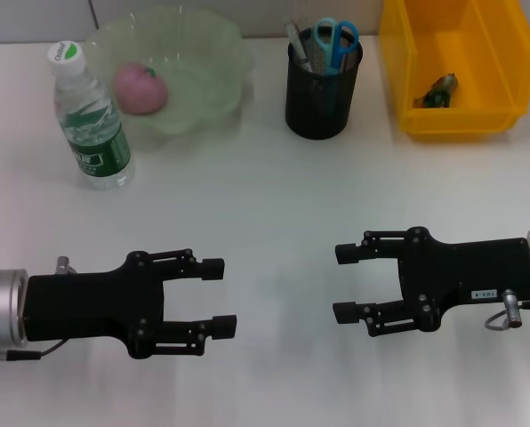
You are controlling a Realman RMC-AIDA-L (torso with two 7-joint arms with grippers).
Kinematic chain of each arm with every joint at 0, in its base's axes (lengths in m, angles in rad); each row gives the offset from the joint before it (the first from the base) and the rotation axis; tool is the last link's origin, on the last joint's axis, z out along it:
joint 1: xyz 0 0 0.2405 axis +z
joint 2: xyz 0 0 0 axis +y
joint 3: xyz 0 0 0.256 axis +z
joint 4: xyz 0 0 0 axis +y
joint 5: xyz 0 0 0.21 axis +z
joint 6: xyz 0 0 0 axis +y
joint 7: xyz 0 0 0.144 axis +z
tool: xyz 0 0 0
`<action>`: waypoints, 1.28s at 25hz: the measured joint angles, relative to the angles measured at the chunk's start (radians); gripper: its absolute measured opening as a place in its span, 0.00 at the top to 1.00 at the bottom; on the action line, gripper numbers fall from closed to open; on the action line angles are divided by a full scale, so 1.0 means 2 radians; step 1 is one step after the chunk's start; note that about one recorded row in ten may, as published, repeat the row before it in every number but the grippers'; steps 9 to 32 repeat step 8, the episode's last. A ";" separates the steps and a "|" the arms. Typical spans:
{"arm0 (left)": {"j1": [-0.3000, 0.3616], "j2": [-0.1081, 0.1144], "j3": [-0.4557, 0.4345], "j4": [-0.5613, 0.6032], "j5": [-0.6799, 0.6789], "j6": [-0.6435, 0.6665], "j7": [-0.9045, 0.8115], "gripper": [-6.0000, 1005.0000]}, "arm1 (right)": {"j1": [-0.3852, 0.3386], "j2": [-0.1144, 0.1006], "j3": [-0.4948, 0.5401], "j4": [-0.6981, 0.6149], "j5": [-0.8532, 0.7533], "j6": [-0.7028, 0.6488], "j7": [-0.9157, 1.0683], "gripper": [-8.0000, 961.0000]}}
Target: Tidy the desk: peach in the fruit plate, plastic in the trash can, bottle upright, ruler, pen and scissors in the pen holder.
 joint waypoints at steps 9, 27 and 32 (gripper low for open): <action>0.000 0.001 0.000 0.000 0.001 0.000 0.000 0.22 | 0.000 0.002 0.000 0.000 0.000 0.000 0.000 0.19; 0.000 0.001 0.000 0.000 0.001 0.000 0.000 0.22 | 0.000 0.002 0.000 0.000 0.000 0.000 0.000 0.19; 0.000 0.001 0.000 0.000 0.001 0.000 0.000 0.22 | 0.000 0.002 0.000 0.000 0.000 0.000 0.000 0.19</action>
